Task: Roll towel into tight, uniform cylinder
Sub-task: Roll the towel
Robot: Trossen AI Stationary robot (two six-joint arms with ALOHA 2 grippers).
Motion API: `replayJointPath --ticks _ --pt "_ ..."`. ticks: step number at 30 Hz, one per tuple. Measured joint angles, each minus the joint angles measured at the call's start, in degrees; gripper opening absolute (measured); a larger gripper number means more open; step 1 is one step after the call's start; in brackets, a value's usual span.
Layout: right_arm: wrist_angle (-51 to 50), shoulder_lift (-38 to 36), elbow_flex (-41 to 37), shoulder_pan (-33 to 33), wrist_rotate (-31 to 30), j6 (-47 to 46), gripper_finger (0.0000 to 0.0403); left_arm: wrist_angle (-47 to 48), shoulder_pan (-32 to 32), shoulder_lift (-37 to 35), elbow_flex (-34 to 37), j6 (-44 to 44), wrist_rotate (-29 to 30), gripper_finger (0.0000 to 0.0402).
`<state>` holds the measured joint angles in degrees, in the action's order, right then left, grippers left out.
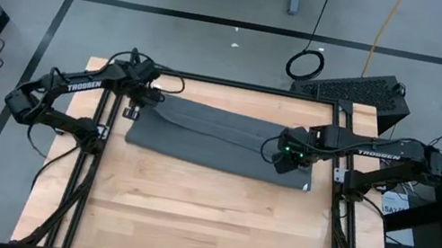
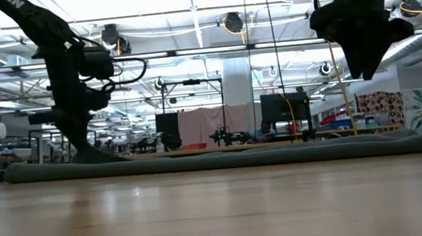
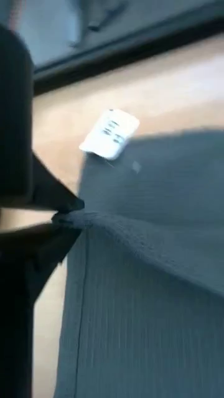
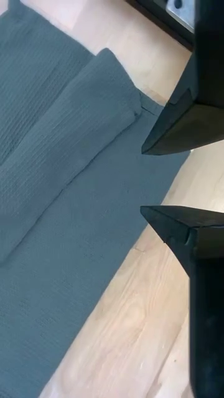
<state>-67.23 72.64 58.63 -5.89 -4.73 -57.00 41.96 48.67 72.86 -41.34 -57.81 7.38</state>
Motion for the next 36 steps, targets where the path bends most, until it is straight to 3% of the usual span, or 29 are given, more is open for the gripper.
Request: replayJointPath --ticks 2,4,13,22,30,33,36 --pt "0.62 0.0 0.0 0.0 0.0 2.32 0.0132 -1.81 0.44 0.0 0.0 4.23 2.87 0.0012" --pt "1.16 0.0 0.0 0.0 0.0 4.17 0.0132 -3.08 1.1 0.0 0.0 7.63 5.27 0.0018" --pt "2.13 0.0 0.0 0.0 0.6 4.88 0.0132 -4.7 3.47 3.15 -0.02 17.94 4.81 0.0027" --pt "1.89 0.0 0.0 2.78 3.7 5.03 0.0132 -9.81 2.64 5.5 -1.28 27.84 13.7 0.007" --pt "-1.94 0.0 0.0 5.52 5.07 4.79 0.0145 -4.42 2.59 5.4 -4.89 33.25 13.41 0.0111" --pt "-2.83 0.0 0.0 6.03 5.09 5.17 0.0152 0.22 2.13 5.35 -6.62 36.14 9.34 0.0115" --pt "-5.35 0.0 0.0 4.74 6.63 5.46 0.0155 4.89 0.93 5.33 -7.54 39.93 -1.86 0.0116"
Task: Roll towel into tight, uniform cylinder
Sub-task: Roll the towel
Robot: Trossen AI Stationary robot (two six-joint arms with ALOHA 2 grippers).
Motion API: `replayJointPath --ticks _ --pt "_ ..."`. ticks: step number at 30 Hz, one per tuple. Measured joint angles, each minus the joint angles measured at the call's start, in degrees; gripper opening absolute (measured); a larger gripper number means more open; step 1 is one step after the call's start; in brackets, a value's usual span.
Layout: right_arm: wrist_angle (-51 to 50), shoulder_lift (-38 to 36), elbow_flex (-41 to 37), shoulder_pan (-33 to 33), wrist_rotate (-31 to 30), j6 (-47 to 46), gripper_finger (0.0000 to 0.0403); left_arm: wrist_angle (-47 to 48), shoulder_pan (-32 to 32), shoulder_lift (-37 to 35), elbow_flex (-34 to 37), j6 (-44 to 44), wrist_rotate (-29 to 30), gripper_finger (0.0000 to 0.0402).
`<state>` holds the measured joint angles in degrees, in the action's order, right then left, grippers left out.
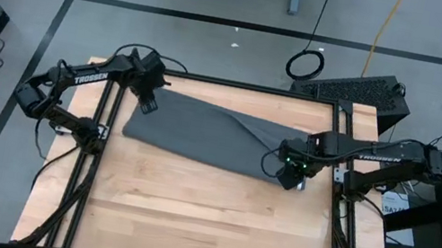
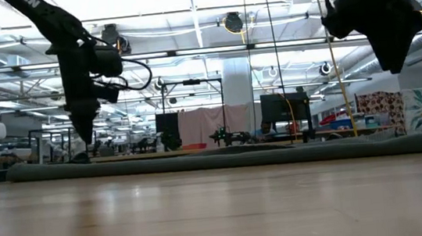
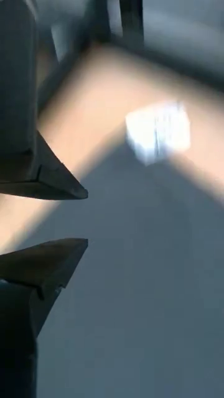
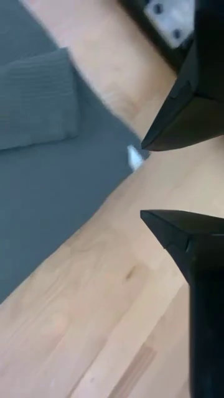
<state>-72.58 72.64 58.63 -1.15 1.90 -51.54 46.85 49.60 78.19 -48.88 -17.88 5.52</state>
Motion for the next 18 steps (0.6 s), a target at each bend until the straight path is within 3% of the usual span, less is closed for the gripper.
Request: replayJointPath --ticks 2,4,11,18 --pt "-0.77 0.33 0.0 -1.87 0.1 1.96 0.0157 1.9 -1.5 0.0 0.02 3.4 -6.49 0.0116" --pt "-0.73 0.99 -0.01 -4.83 0.4 5.01 0.0163 2.83 -3.55 0.0 0.02 7.29 -9.16 0.0116" --pt "3.98 6.67 0.0 -15.31 4.96 20.59 0.022 3.23 -12.71 0.0 0.02 14.74 -9.95 0.0116" --pt "8.55 14.47 -0.02 -17.59 -0.12 34.36 0.0263 3.44 -22.07 0.0 0.02 20.49 -13.88 0.0116"
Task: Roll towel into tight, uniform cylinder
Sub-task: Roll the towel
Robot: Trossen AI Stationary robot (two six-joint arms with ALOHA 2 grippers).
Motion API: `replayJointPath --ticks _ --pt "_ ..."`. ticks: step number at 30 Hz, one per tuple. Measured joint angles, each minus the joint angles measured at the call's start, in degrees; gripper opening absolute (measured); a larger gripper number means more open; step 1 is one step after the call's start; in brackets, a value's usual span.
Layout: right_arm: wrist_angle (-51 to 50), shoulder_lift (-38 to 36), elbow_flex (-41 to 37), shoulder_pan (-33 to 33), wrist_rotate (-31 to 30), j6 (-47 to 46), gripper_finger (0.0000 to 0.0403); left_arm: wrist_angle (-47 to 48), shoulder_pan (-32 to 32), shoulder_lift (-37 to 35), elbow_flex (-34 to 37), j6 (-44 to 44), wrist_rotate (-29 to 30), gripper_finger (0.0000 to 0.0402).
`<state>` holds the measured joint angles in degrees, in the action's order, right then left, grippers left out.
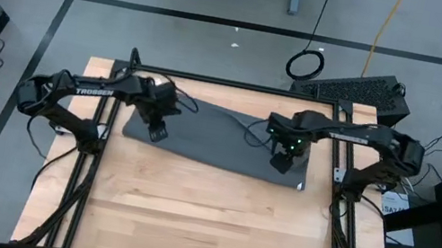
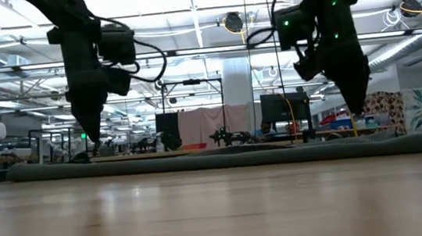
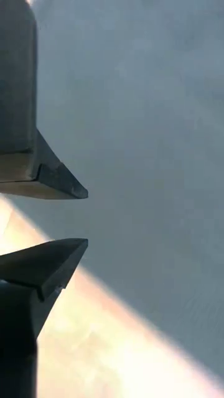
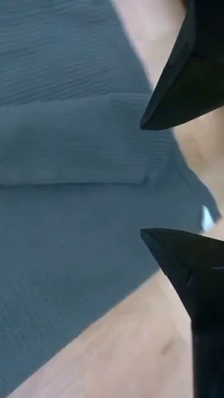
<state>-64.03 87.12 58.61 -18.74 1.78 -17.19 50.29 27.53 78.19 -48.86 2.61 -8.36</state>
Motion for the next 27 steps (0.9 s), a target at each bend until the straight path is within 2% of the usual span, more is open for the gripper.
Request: replayJointPath --ticks 3,9,22,27 --pt "0.13 2.98 0.0 0.02 -0.52 1.73 0.0264 -0.44 -3.77 0.0 0.14 0.11 -0.06 0.0116" --pt "0.23 7.53 0.0 -0.25 -6.07 2.01 0.0247 -4.72 -7.13 0.0 4.01 0.13 0.98 0.0116" --pt "6.13 12.23 0.0 -1.46 -6.42 4.43 0.0236 -12.98 -7.37 0.46 11.85 0.09 1.75 0.0116" --pt "5.81 13.72 0.0 -1.53 -11.26 4.43 0.0236 -12.98 -7.37 0.46 12.76 -0.01 1.76 0.0116"
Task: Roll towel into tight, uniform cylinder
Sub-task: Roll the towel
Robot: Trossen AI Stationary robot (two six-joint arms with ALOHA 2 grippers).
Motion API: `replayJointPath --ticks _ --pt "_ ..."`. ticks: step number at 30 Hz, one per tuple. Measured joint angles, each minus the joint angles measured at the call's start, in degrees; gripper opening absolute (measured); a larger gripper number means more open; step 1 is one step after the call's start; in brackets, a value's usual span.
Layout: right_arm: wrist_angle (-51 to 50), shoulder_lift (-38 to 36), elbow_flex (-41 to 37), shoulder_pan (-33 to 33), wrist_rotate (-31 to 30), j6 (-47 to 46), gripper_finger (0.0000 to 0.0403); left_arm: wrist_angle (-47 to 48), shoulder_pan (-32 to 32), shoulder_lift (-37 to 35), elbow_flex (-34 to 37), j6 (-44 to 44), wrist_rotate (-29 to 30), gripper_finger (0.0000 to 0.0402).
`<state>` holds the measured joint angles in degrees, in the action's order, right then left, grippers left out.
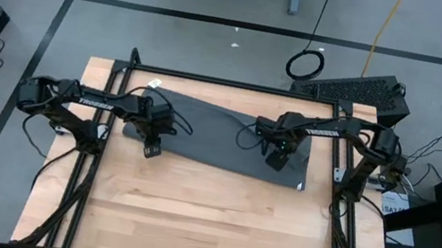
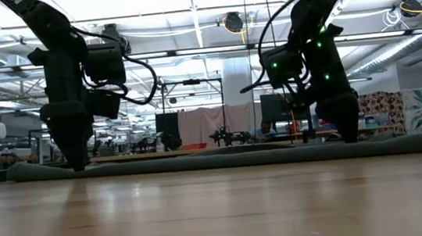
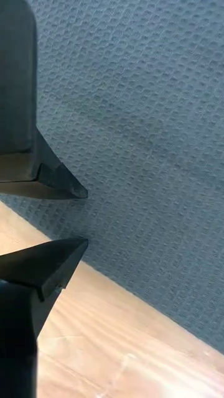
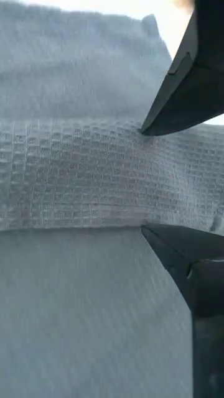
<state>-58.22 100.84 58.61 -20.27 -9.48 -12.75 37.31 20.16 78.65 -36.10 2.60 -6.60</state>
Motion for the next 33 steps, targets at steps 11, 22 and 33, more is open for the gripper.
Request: replayJointPath --ticks 11,22,33 --pt "-2.38 0.06 0.0 -1.74 -8.02 2.96 0.0236 -0.96 0.0 1.52 0.0 -4.47 0.25 0.0116" --pt "-2.01 0.04 0.02 -9.23 -18.12 7.61 0.0236 1.67 -0.25 3.04 -1.81 -1.46 -0.79 0.0116" --pt "-2.57 -2.93 5.7 -18.77 -18.2 6.21 0.0236 8.64 -0.83 2.91 -10.74 -1.41 -0.84 0.0116"
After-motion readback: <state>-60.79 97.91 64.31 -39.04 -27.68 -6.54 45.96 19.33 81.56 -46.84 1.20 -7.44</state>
